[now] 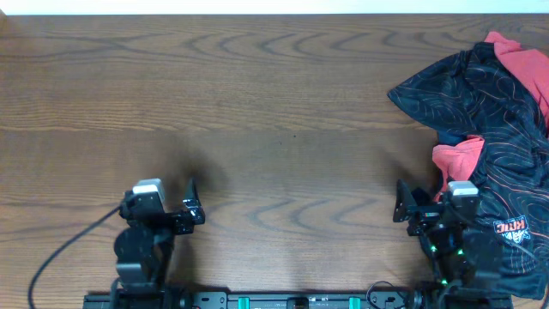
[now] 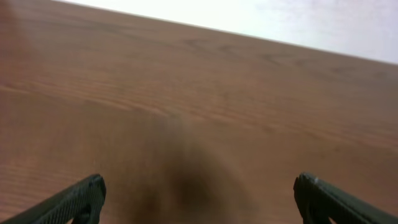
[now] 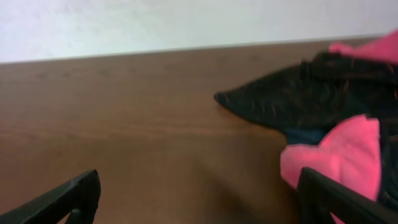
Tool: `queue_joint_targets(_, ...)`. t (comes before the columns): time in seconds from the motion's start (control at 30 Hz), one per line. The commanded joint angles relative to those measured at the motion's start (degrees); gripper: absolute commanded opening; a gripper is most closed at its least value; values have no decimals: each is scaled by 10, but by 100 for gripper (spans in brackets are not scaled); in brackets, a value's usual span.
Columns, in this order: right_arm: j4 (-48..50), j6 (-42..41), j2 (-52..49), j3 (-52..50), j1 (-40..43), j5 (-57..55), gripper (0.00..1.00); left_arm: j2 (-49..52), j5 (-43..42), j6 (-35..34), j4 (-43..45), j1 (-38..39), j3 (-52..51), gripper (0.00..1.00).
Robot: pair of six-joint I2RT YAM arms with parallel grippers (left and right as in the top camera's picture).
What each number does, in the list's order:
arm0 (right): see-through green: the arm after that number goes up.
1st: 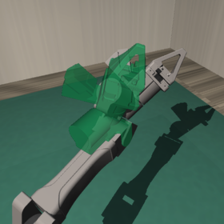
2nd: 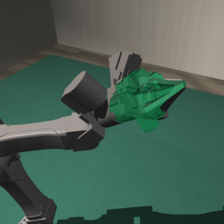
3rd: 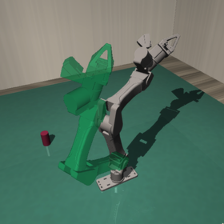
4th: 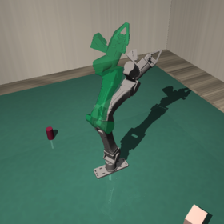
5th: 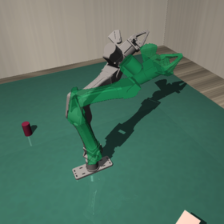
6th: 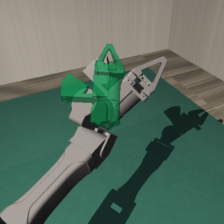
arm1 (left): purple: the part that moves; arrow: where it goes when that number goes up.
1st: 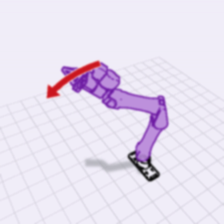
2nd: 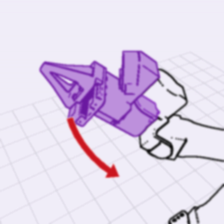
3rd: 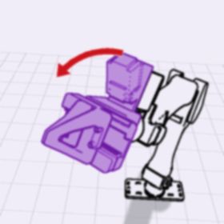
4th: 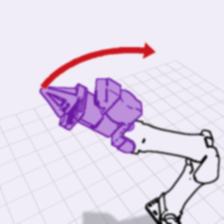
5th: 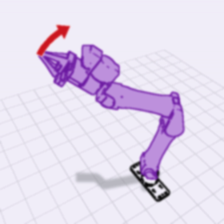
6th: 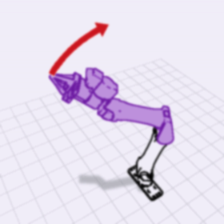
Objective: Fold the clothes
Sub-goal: 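Move the right gripper toward the black patterned shirt in the pile, then grasp the black patterned shirt with the right gripper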
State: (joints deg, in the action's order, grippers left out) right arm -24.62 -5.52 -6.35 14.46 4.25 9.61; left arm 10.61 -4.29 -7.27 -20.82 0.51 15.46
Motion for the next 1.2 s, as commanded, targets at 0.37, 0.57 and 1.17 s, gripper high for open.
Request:
queue_joint_targets(0.37,-296,-50,-355,282,-3,-20,99,339,-28,-3,-162,-2,284,98)
queue_joint_targets(0.57,-271,-101,-452,282,0,-53,99,369,-28,-3,-207,-2,298,98)
queue_joint_targets(1.17,-289,-348,-701,248,11,-349,74,368,-28,-21,-210,-2,298,98)
